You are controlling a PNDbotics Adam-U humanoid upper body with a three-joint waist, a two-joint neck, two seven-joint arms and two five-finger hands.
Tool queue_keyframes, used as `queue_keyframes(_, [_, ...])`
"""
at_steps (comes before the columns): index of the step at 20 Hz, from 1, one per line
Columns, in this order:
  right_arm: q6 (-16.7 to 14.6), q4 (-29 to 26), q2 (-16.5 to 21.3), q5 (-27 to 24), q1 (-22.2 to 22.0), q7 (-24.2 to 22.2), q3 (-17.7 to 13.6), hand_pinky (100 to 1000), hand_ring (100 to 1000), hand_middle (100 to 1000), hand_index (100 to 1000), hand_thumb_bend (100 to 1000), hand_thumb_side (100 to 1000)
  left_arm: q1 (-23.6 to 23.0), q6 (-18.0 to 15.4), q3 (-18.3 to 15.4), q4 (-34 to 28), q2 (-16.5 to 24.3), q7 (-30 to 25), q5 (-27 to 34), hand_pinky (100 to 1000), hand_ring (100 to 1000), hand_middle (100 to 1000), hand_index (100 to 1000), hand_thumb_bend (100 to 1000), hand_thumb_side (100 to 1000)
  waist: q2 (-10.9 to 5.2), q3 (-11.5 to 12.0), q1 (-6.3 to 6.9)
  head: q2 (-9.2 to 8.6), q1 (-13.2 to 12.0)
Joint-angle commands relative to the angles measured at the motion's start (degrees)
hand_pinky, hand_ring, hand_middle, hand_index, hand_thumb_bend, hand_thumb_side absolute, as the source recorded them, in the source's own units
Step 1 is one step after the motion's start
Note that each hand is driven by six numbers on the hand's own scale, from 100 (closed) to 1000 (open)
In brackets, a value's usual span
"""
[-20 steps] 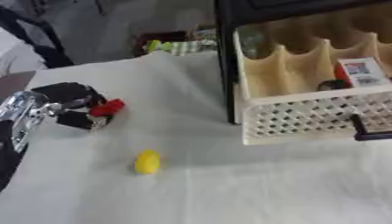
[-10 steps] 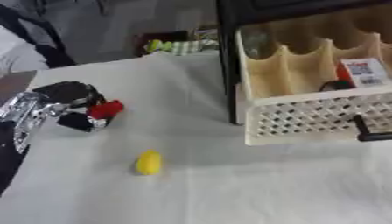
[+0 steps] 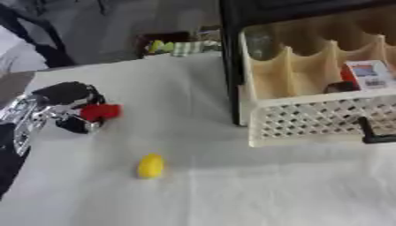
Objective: Pick up objects from table and place into drawer.
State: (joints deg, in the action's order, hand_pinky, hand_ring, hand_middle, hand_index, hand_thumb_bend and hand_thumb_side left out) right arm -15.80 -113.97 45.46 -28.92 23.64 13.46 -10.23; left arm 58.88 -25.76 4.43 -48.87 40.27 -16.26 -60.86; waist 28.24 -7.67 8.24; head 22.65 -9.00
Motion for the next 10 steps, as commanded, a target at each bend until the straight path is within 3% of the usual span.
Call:
queue_keyframes(1, [0.2,-0.6,0.7,-0.5,0.2,0.4,-0.7,753,740,390,637,186,783,0.6,0.1,-0.2,-0.7,1.7,0.3,2.3,390,476,389,648,100,282,-2.12,0.3,-0.53,0.24,0.0])
queue_keyframes(10, [1.0,-0.6,0.1,-1.4,0.0,0.5,-0.3,751,738,392,636,180,782,0.7,-0.9,0.5,-3.6,2.9,-2.0,10.0,343,446,358,616,100,267,-4.28,1.2,-1.25,1.24,0.4])
